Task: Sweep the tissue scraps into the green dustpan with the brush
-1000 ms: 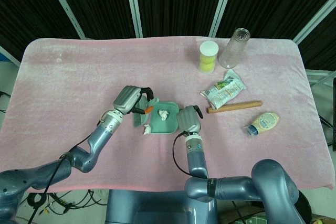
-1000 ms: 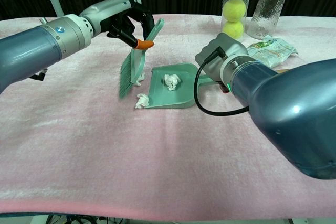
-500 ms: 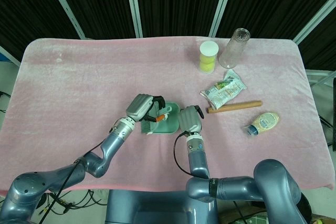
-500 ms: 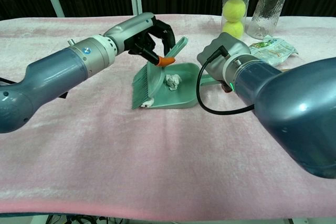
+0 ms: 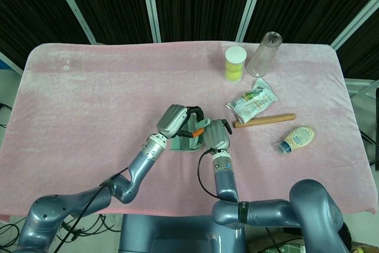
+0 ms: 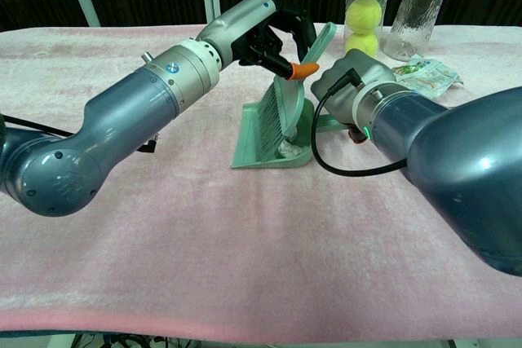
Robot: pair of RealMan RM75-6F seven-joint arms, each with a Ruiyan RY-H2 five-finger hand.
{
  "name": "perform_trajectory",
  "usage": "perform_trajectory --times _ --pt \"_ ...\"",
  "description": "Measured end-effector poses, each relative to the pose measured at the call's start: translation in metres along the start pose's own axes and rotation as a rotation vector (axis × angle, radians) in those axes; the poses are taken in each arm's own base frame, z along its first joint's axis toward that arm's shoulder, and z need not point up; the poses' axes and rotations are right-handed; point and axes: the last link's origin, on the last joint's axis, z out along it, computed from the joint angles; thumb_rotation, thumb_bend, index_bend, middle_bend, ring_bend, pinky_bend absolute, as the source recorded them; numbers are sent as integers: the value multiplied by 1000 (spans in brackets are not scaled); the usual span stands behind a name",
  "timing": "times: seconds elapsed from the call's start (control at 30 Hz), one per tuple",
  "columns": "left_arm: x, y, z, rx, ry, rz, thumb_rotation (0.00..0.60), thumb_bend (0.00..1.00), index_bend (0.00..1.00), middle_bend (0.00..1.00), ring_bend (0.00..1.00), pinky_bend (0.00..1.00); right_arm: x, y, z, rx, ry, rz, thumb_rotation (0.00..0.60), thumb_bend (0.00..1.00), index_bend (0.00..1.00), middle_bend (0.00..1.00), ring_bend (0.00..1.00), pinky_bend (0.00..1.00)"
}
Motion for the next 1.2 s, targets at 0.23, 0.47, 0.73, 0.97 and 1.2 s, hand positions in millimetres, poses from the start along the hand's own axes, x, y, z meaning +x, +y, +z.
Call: perform_trajectory --times 0.23,0.47,0.73,0.97,1.2 --pt "1 5 2 -20 22 -16 600 536 768 865 858 951 1 3 -1 -3 3 2 600 667 902 838 852 693" --pt "11 9 3 -46 59 -32 600 536 768 865 858 951 1 2 -4 3 1 7 600 666 902 838 852 693" --pt "25 20 2 -80 72 -55 600 536 768 865 858 951 2 2 -6 6 2 14 600 666 902 838 852 693" --pt "50 26 -4 -107 76 -42 600 536 768 865 858 951 2 4 -9 11 5 19 600 666 902 838 852 693" --pt "84 14 -19 -74 80 21 600 537 768 865 858 951 2 3 -12 21 5 24 600 666 902 838 852 693"
